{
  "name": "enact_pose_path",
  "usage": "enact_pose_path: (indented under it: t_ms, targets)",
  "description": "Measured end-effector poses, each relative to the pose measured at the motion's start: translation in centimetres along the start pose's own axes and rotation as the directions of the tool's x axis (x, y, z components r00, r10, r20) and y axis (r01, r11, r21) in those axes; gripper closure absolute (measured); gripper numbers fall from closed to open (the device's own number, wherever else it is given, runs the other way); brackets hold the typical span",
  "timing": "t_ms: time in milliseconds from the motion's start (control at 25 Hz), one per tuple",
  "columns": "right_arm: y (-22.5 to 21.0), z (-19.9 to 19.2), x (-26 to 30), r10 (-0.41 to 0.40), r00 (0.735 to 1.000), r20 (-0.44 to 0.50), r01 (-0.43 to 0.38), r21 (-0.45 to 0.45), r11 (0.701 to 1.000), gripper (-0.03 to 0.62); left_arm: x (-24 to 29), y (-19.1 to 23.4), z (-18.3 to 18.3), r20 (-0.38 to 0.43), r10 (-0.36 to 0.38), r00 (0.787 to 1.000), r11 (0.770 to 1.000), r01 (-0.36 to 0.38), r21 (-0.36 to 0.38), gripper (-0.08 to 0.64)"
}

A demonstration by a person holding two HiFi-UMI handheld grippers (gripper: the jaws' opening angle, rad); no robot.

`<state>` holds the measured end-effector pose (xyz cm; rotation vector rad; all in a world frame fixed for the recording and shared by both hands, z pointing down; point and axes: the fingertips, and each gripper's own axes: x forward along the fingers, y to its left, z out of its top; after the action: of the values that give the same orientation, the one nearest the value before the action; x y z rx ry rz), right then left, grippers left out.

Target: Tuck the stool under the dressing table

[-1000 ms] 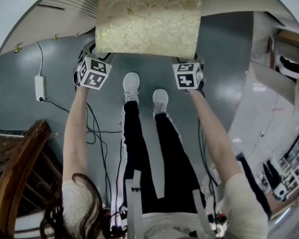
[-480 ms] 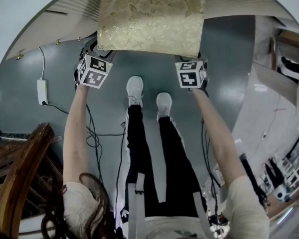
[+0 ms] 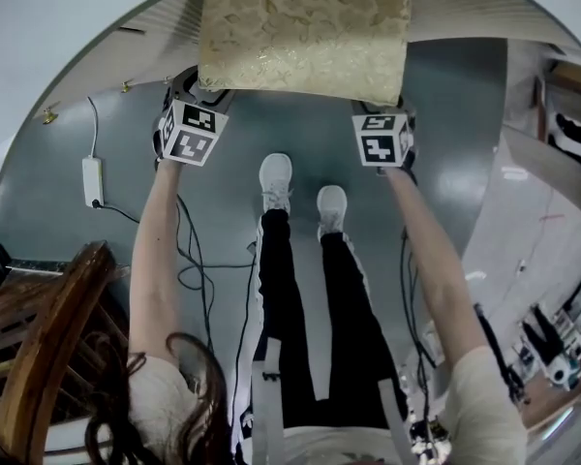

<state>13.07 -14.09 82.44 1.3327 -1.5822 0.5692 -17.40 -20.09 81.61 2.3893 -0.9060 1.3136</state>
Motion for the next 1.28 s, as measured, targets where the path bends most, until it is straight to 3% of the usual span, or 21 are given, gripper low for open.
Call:
enact_pose_path:
  t_ms: [480,840,1280]
  targets:
    - [-0.5,2.9,1.9,-0.046,0.999,-0.007,0.046,-0.019,0.999,0.272,1.0,3.0,1.1,-0.059,0.007,0.998,1.000,-0.008,-0.015,0.273]
    - [-0.6,3.0,2.3,-0.002,1.000,0.022,0.003,-0.020,1.000,0.272,1.1,2.8,1.0,-0.042,0.012,0.999,1.000,-0.013,-0.019,0.273]
    - [-0.6,2.9,2.2,-0.003,1.000,0.009,0.003,-0.032,0.999,0.272,0.7,2.2,0.6,-0.016,0.062,0.998,0.994,-0.063,-0.088,0.293]
